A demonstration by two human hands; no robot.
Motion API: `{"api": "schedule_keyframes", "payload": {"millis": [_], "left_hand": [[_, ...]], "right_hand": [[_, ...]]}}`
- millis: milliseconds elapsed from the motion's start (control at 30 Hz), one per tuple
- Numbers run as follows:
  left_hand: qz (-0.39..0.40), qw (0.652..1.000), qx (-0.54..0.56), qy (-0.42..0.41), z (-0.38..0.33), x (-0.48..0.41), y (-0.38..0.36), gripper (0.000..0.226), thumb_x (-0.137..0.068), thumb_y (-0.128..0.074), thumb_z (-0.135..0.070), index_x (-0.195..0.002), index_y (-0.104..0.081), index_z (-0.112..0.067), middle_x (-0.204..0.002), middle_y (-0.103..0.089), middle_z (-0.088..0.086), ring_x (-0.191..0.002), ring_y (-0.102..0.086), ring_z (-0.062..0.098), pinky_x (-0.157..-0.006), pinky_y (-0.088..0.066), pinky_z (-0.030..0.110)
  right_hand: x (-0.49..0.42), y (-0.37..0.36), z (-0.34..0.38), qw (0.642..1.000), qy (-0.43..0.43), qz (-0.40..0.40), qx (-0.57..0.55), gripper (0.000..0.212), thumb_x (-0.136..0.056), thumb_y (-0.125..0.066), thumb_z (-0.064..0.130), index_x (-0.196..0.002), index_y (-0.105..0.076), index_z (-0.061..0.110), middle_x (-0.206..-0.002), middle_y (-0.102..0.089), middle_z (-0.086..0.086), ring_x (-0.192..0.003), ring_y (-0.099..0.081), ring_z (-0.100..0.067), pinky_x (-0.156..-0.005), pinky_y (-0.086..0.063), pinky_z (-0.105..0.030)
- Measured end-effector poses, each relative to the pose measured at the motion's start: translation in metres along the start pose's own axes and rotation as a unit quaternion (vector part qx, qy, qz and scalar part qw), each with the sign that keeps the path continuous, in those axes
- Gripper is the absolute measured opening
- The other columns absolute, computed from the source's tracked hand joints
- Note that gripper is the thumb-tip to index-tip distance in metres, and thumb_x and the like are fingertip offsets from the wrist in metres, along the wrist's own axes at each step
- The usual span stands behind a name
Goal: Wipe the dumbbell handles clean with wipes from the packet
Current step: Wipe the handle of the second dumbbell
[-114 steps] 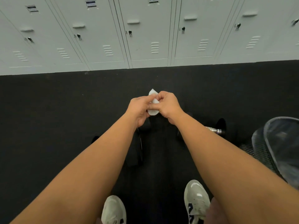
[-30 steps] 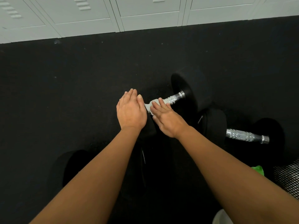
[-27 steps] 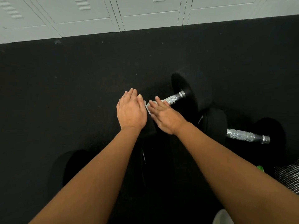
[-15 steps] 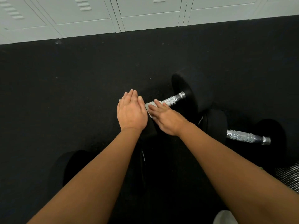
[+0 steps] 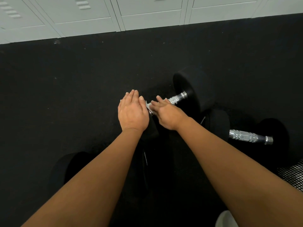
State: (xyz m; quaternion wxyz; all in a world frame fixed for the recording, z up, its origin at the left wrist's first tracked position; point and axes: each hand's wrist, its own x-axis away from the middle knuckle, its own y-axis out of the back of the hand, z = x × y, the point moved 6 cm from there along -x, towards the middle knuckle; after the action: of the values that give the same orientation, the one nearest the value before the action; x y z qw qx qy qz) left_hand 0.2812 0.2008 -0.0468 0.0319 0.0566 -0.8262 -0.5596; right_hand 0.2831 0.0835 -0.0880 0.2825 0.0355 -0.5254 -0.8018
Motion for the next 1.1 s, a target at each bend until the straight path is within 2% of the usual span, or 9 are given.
{"api": "schedule_keyframes", "payload": {"millis": [133,267,400,467,567,700,800,933,1100], "left_hand": [[-0.002,1.000,0.008,-0.001,0.000,0.000,0.000,0.046,-0.102,-0.026,-0.030,-0.140,-0.043,-0.010,-0.148,-0.041,0.004,-0.141,-0.028,0.018,-0.116,-0.022,0.038],[0.001,1.000,0.001,0.001,0.001,0.000,0.001,0.046,-0.102,-0.026,-0.031,-0.141,-0.042,-0.011,-0.148,-0.041,0.003,-0.141,-0.028,0.018,-0.116,-0.022,0.037],[0.007,1.000,0.001,0.002,0.000,-0.001,0.001,0.047,-0.102,-0.026,-0.031,-0.141,-0.042,-0.012,-0.148,-0.040,0.002,-0.141,-0.027,0.017,-0.116,-0.021,0.036],[0.008,1.000,0.004,0.002,0.000,-0.001,0.001,0.047,-0.102,-0.026,-0.031,-0.141,-0.042,-0.012,-0.148,-0.040,0.002,-0.141,-0.028,0.017,-0.116,-0.021,0.037],[0.011,1.000,0.005,0.003,0.001,-0.003,0.001,0.046,-0.102,-0.025,-0.031,-0.141,-0.042,-0.012,-0.148,-0.041,0.003,-0.140,-0.029,0.018,-0.116,-0.021,0.037],[0.020,1.000,0.002,0.009,0.002,-0.010,0.001,0.046,-0.102,-0.024,-0.031,-0.140,-0.043,-0.013,-0.147,-0.042,0.002,-0.140,-0.029,0.017,-0.116,-0.021,0.036],[0.031,0.999,0.013,0.018,0.004,-0.016,0.001,0.045,-0.102,-0.025,-0.031,-0.140,-0.043,-0.014,-0.147,-0.042,0.001,-0.140,-0.029,0.016,-0.116,-0.020,0.034],[0.035,0.999,0.022,0.018,0.004,-0.024,0.004,0.044,-0.102,-0.025,-0.030,-0.137,-0.047,-0.013,-0.144,-0.046,0.002,-0.137,-0.034,0.018,-0.112,-0.023,0.034],[0.051,0.998,0.027,0.024,0.006,-0.034,0.004,0.044,-0.102,-0.026,-0.030,-0.136,-0.049,-0.013,-0.142,-0.048,0.003,-0.135,-0.038,0.018,-0.111,-0.027,0.034]], "right_hand": [[0.015,-0.007,-0.007,0.999,-0.036,-0.035,-0.014,0.043,-0.097,-0.038,0.008,-0.140,-0.035,0.009,-0.152,-0.027,-0.005,-0.146,-0.004,-0.028,-0.117,-0.006,-0.040],[0.009,-0.011,0.008,1.000,0.010,-0.010,-0.016,0.052,-0.091,-0.040,0.003,-0.143,-0.035,0.008,-0.149,-0.034,-0.004,-0.146,-0.008,-0.026,-0.117,-0.008,-0.039],[-0.007,0.000,0.001,1.000,-0.012,0.014,-0.018,0.051,-0.090,-0.043,0.002,-0.140,-0.040,0.009,-0.148,-0.038,-0.005,-0.146,-0.011,-0.023,-0.116,-0.005,-0.036],[-0.002,0.002,-0.007,0.999,-0.030,-0.028,-0.023,0.044,-0.091,-0.043,0.001,-0.134,-0.045,0.008,-0.143,-0.042,-0.005,-0.145,-0.012,-0.026,-0.116,-0.007,-0.038],[0.014,-0.006,-0.007,0.995,-0.042,-0.082,-0.037,0.043,-0.090,-0.042,-0.003,-0.132,-0.043,0.008,-0.143,-0.037,-0.004,-0.146,-0.008,-0.028,-0.117,-0.009,-0.041],[0.008,-0.006,0.005,0.998,0.002,-0.049,-0.024,0.052,-0.089,-0.040,-0.006,-0.139,-0.039,0.007,-0.148,-0.034,-0.005,-0.146,-0.007,-0.026,-0.117,-0.005,-0.038],[-0.004,0.002,0.001,0.999,-0.007,-0.040,-0.004,0.054,-0.089,-0.039,-0.006,-0.141,-0.037,0.007,-0.152,-0.031,-0.006,-0.146,-0.007,-0.024,-0.117,-0.003,-0.035],[0.007,-0.002,-0.012,0.990,-0.047,-0.127,-0.029,0.056,-0.089,-0.039,-0.008,-0.143,-0.034,0.007,-0.154,-0.026,-0.006,-0.147,-0.003,-0.027,-0.117,-0.003,-0.036],[0.018,-0.022,0.005,0.990,0.037,-0.136,-0.013,0.058,-0.089,-0.042,-0.007,-0.145,-0.031,0.004,-0.156,-0.022,-0.010,-0.146,-0.005,-0.030,-0.114,0.005,-0.030]]}}
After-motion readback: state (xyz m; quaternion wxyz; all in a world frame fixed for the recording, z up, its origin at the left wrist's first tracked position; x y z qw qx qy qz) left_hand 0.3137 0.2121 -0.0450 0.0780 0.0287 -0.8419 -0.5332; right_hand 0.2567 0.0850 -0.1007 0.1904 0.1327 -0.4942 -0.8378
